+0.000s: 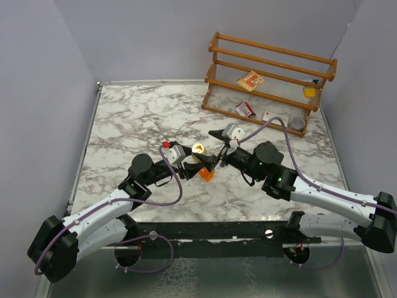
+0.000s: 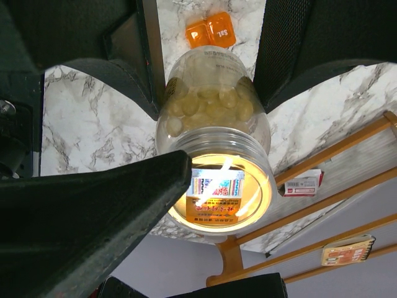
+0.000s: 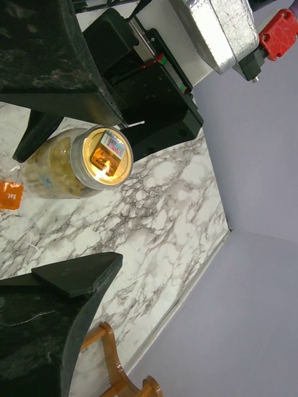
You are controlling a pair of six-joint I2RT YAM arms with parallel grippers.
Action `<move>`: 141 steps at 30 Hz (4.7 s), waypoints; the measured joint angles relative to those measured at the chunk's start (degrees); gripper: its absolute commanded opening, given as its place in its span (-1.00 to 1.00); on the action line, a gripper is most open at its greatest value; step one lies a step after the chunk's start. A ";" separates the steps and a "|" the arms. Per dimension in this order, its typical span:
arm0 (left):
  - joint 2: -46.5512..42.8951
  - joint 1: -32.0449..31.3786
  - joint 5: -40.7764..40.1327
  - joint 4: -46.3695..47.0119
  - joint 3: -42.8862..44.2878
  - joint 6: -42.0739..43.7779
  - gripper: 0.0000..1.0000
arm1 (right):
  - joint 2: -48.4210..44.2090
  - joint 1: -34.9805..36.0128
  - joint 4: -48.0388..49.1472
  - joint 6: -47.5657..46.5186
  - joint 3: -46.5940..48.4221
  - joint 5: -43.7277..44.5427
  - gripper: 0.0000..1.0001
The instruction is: Sort the pills into containers
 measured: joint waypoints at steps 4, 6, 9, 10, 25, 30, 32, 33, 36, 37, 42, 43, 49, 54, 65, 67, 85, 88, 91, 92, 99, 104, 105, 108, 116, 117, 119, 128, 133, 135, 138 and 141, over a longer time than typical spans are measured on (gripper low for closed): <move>0.00 0.00 -0.59 -0.04 -0.09 0.07 -1.00 | 0.87 0.00 0.39 0.24 0.00 -0.04 0.69; 0.00 0.00 -0.94 -0.04 -0.09 0.17 -1.00 | 1.22 0.00 0.39 0.42 0.00 -0.07 0.69; 0.00 0.00 -1.18 -0.02 -0.09 0.26 -1.00 | 1.51 0.00 0.42 0.52 0.00 -0.09 0.65; 0.00 0.00 -1.18 -0.04 -0.09 0.26 -1.00 | 1.55 0.00 0.44 0.59 0.00 -0.09 0.64; 0.00 0.00 -1.18 -0.02 -0.09 0.26 -1.00 | 2.64 0.00 1.88 1.44 0.00 -0.70 0.44; 0.00 0.00 -1.18 -0.04 -0.09 0.26 -1.00 | 3.34 0.00 2.03 1.49 0.00 -0.96 0.36; 0.00 0.00 -1.18 -0.04 -0.09 0.26 -1.00 | 3.52 0.00 2.03 1.49 0.00 -1.11 0.28; 0.00 0.00 -1.18 -0.04 -0.09 0.26 -1.00 | 3.56 0.00 2.03 1.51 0.00 -1.14 0.25; 0.00 0.00 -1.18 -0.04 -0.09 0.26 -1.00 | 3.56 0.00 2.05 1.55 0.00 -1.33 0.10; 0.00 0.00 -1.18 -0.04 -0.09 0.26 -1.00 | 3.56 0.00 2.05 1.49 0.00 -1.42 0.02; 0.02 0.00 -1.27 -0.04 -0.09 0.24 -1.00 | 3.56 0.17 2.03 1.64 0.00 -2.36 -0.25; 0.02 0.00 -1.27 -0.04 -0.09 0.24 -1.00 | 3.56 0.22 2.01 1.66 0.00 -2.38 -0.31; 0.04 0.00 -0.98 -0.07 -0.09 0.24 -1.00 | 3.52 0.22 1.70 1.49 0.09 -2.62 -0.94; 0.20 0.00 0.85 -0.09 -0.09 0.22 -1.00 | 2.71 0.22 -0.09 1.44 0.22 -3.26 -0.98; 0.17 0.00 7.04 0.20 -0.04 -0.24 -1.00 | -1.16 0.39 -5.22 1.01 0.20 -5.90 -0.98; 0.17 0.00 8.09 0.15 -0.04 -0.52 -1.00 | -1.53 0.44 -5.99 1.01 0.20 -6.36 -0.98; -0.15 0.00 10.86 -0.24 -0.04 -1.92 -1.00 | -2.51 0.46 -7.63 1.05 0.20 -8.09 -0.98; -0.15 0.00 12.17 -0.24 0.09 -2.03 -1.00 | -3.37 0.50 -8.37 0.94 0.17 -8.59 -0.98; -0.20 0.00 14.36 -0.20 0.50 -2.16 -1.00 | -4.79 0.61 -9.68 0.57 0.15 -9.53 -0.98; -0.26 0.00 15.04 -0.15 0.63 -2.19 -1.00 | -5.33 0.66 -10.21 0.42 0.15 -9.99 -0.98; -1.31 0.00 19.08 -0.09 1.01 -2.27 -1.00 | -7.63 0.76 -11.30 0.42 -0.09 -13.07 -0.98; -1.31 -0.07 23.32 0.17 1.27 -3.32 -1.00 | -8.22 0.74 -11.26 0.50 -0.35 -17.00 -0.98; -1.31 -0.09 24.04 0.17 1.33 -3.54 -1.00 | -8.22 0.74 -11.26 0.50 -0.35 -17.88 -0.98; -1.16 -0.76 26.38 0.17 1.75 -4.17 -1.00 | -8.22 0.74 -11.10 0.50 -0.33 -20.70 -0.98; -1.66 -2.43 28.02 0.35 1.86 -4.83 -1.00 | -8.87 0.76 -10.93 0.39 -0.33 -24.90 -0.98; -1.77 -2.54 28.02 0.42 1.86 -4.87 -1.00 | -9.05 0.76 -10.99 0.39 -0.33 -24.96 -0.98; -1.86 -2.71 28.02 0.72 1.86 -5.01 -1.00 | -9.66 0.83 -11.37 0.33 -0.33 -24.98 -0.98; -1.86 -3.04 28.00 1.11 1.86 -5.03 -1.00 | -10.99 0.87 -13.81 -0.87 0.07 -24.94 -0.98; -1.77 -3.41 29.05 1.11 1.90 -5.03 -1.00 | -11.13 0.92 -14.95 -1.57 0.55 -26.12 -0.98; -1.42 -3.87 30.23 1.16 2.23 -5.05 -1.00 | -11.10 1.03 -16.13 -1.81 1.14 -27.74 -0.99; -0.96 -4.83 31.95 1.14 2.93 -5.27 -1.00 | -11.10 1.03 -17.66 -2.36 2.12 -29.97 -0.99; -1.27 -5.68 33.22 1.33 3.19 -5.42 -1.00 | -11.10 1.09 -18.64 -3.15 3.02 -32.87 -0.98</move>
